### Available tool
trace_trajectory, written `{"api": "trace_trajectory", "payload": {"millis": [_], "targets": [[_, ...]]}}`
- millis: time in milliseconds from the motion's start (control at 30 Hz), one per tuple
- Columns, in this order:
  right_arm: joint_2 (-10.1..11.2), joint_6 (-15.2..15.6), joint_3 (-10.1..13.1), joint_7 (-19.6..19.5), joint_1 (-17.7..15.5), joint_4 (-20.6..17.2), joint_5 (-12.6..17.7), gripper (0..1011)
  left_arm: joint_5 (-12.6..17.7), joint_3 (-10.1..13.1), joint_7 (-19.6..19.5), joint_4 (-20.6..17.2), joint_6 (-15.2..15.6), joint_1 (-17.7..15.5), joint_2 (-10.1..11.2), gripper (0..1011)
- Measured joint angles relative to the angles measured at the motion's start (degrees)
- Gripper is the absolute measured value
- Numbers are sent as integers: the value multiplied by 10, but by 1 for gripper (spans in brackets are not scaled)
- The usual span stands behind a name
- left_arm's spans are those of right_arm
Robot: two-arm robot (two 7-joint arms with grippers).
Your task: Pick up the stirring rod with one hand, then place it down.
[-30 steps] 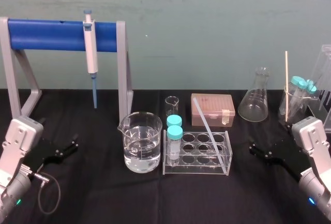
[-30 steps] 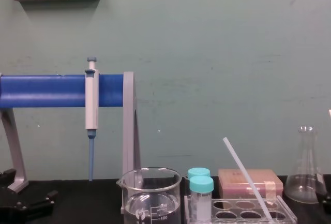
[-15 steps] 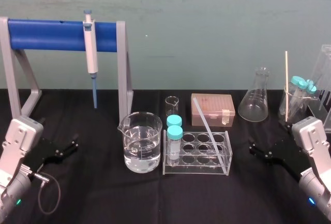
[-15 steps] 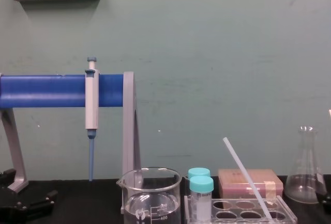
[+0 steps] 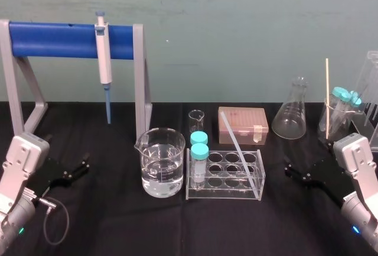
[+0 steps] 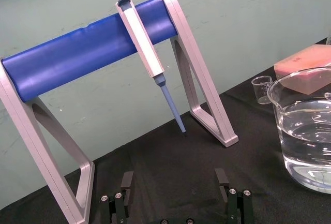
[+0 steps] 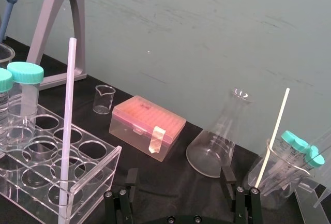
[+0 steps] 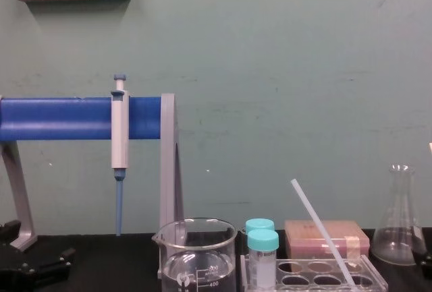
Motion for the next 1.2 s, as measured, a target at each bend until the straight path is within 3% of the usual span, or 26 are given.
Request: {"api": "trace_trajectory", "payload": {"millis": [1033,1200], "targets": [[0,0,0,0,0,0,0,1003,0,0,0,0,0,0,0,1000],[1,-19,6,15,0,1,-3,1003,0,0,0,0,0,0,0,1000]]}}
